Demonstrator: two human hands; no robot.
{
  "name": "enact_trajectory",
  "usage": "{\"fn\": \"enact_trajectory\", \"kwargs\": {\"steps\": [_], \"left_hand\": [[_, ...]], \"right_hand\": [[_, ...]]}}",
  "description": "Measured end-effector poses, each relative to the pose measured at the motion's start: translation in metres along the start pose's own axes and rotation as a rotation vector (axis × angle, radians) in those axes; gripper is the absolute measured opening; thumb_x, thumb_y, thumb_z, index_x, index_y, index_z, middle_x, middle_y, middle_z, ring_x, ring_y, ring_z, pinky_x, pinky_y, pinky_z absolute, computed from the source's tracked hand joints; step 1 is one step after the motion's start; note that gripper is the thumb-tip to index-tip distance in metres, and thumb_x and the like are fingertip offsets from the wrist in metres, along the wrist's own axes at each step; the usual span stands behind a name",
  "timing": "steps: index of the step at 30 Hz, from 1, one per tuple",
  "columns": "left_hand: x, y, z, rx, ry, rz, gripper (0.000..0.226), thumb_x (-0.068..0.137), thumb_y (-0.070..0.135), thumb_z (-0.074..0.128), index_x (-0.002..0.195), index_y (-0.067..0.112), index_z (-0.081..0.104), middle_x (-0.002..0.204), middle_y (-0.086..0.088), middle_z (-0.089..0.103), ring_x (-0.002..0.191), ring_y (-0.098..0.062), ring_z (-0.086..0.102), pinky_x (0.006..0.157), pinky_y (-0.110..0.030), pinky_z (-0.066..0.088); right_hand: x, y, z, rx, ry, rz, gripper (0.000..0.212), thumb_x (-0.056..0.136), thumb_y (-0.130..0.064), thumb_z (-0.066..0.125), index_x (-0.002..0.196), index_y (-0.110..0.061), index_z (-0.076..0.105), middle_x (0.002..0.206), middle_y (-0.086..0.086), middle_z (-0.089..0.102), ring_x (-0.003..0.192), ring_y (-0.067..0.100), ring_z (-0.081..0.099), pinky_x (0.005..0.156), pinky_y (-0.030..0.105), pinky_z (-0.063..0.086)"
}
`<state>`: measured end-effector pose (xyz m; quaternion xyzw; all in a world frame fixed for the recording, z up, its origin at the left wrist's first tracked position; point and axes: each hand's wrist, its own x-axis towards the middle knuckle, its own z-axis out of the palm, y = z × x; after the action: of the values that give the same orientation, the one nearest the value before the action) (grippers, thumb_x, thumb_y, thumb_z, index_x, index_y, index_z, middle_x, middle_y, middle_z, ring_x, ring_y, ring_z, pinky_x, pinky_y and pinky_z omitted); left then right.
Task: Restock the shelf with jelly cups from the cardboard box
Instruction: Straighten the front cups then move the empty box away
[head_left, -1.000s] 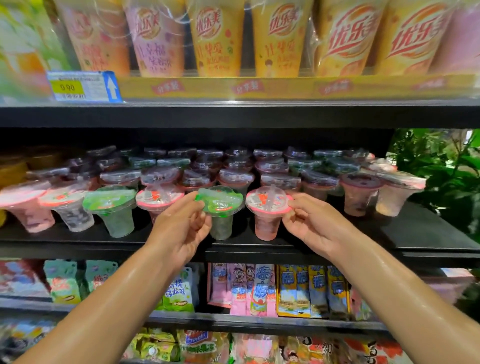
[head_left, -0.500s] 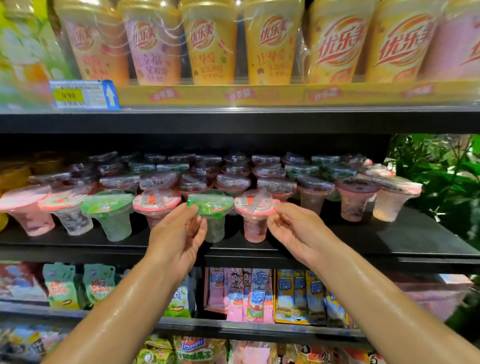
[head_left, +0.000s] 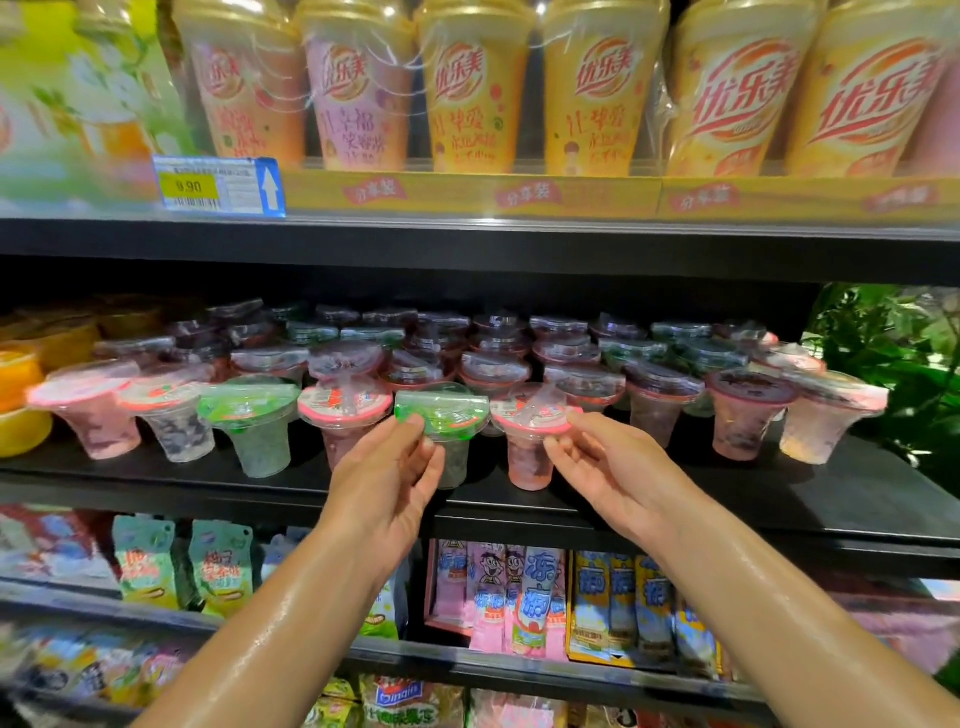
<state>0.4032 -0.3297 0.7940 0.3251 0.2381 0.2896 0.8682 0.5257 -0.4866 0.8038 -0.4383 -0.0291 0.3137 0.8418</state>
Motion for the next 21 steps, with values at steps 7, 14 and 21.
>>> {"fn": "enact_trajectory", "kwargs": {"steps": [7, 14, 21], "left_hand": [[0.0, 0.001, -0.009, 0.016, -0.045, -0.004, 0.034, 0.087, 0.01, 0.073, 0.12, 0.01, 0.066, 0.079, -0.002, 0.071, 0.07, -0.01, 0.068, 0.079, -0.03, 0.06], [-0.004, -0.002, -0.016, 0.037, -0.071, 0.027, 0.041, 0.086, 0.011, 0.073, 0.125, 0.008, 0.063, 0.084, -0.003, 0.074, 0.08, -0.012, 0.072, 0.08, -0.03, 0.061], [-0.013, -0.008, -0.014, 0.106, -0.041, 0.048, 0.031, 0.087, 0.004, 0.071, 0.117, 0.006, 0.066, 0.09, -0.007, 0.076, 0.084, -0.015, 0.073, 0.087, -0.032, 0.057]], "right_hand": [[0.002, 0.001, -0.002, -0.039, 0.007, -0.012, 0.02, 0.092, -0.008, 0.068, 0.107, 0.004, 0.069, 0.084, 0.011, 0.065, 0.073, 0.014, 0.065, 0.068, 0.029, 0.062], [-0.004, 0.004, -0.013, -0.081, -0.012, -0.036, 0.022, 0.092, -0.016, 0.069, 0.109, -0.002, 0.07, 0.093, 0.011, 0.064, 0.08, 0.017, 0.067, 0.077, 0.033, 0.062], [-0.019, -0.002, -0.017, -0.14, 0.018, -0.104, 0.025, 0.093, -0.012, 0.068, 0.115, -0.004, 0.061, 0.1, 0.013, 0.061, 0.083, 0.022, 0.068, 0.073, 0.037, 0.061]]}}
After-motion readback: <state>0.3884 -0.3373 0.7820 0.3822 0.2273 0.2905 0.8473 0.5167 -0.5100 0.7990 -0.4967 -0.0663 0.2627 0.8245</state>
